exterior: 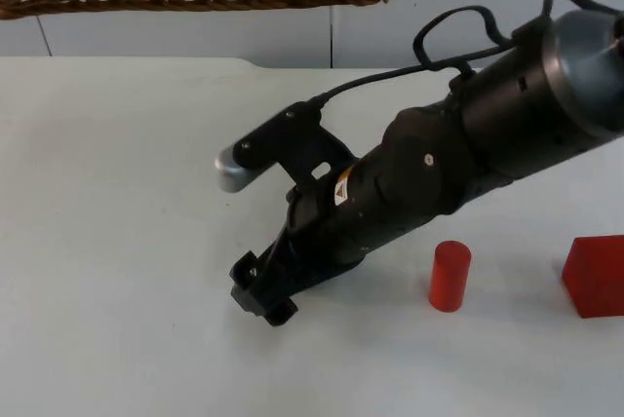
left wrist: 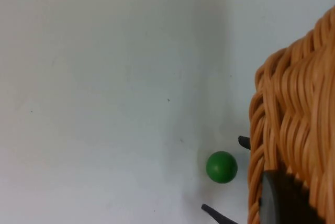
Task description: Pick up the basket with the left hand and place the object to the left of the red cylinder into the basket with the right hand.
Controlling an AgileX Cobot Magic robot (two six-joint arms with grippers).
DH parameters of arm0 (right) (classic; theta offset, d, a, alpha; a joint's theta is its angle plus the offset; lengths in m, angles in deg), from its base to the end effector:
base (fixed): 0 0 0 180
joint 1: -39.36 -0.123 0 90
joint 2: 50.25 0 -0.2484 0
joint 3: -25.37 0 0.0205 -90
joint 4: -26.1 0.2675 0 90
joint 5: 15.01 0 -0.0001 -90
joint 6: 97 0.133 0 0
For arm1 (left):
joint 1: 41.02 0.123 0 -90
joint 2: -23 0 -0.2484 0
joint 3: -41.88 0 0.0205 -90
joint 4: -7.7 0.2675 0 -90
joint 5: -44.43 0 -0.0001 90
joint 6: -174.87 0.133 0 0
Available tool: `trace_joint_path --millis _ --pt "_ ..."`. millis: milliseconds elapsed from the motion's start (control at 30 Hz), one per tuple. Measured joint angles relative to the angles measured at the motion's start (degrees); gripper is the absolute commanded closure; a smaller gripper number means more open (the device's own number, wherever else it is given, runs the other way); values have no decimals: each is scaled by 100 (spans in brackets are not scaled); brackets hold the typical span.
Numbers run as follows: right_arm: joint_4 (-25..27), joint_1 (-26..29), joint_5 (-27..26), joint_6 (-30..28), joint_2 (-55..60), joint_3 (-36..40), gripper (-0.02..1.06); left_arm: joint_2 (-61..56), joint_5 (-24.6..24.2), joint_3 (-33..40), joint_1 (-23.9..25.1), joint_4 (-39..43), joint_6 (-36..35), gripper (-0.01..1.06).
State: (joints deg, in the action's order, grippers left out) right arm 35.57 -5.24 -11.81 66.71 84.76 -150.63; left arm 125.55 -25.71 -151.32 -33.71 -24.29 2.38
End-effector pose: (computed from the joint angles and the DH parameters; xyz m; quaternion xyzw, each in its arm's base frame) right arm 0.3182 0.3155 0.0050 -0.4118 0.8516 0.1090 0.3053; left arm 0.3730 -0.0190 0.2834 -0.0443 0.9460 -0.2474 0.2047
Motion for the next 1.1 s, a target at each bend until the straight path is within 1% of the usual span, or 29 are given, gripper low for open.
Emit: trace_joint_path --millis 33,67,100,133,200,233,267,300,333,367,400,467,600,633,700,767,800,933,967,1100 --pt "0 0 0 0 26 -30 5 0 0 0 0 0 0 105" --pt "0 0 11 0 54 -40 9 0 0 0 0 0 0 105" --pt "0 0 11 0 54 -40 17 0 0 0 0 0 0 105" --pt "0 0 11 0 62 -53 17 0 0 0 0 0 0 105" --pt "0 0 11 0 62 -66 39 0 0 0 0 0 0 105" --pt "0 0 46 0 62 -66 60 0 0 0 0 0 0 105" --pt "0 0 46 0 62 -66 75 0 0 0 0 0 0 105" --pt "0 0 88 0 62 -66 75 0 0 0 0 0 0 105" --pt "0 0 125 11 62 -66 87 0 0 0 0 0 0 105" --pt "0 0 189 11 62 -75 102 0 0 0 0 0 0 105" --pt "0 0 282 11 62 -88 104 0 0 0 0 0 0 105" --pt "0 0 370 11 33 -87 104 0 0 0 0 0 0 105" --pt "0 -37 1251 -59 -250 -87 105 0 0 0 0 0 0 105" --pt "0 -37 1251 -59 -250 -87 105 0 0 0 0 0 0 105" --pt "0 -90 1686 -114 -482 -32 105 0 0 0 0 0 0 105" --pt "0 -208 1964 -151 -962 204 105 0 0 0 0 0 0 105" --pt "0 -208 1964 -151 -962 204 105 0 0 0 0 0 0 105" --pt "0 -373 2087 -37 -1901 996 105 0 0 0 0 0 0 105" --pt "0 -373 2087 -37 -1901 996 105 0 0 0 0 0 0 105" --pt "0 -535 2111 180 -2755 2032 105 0 0 0 0 0 0 105"
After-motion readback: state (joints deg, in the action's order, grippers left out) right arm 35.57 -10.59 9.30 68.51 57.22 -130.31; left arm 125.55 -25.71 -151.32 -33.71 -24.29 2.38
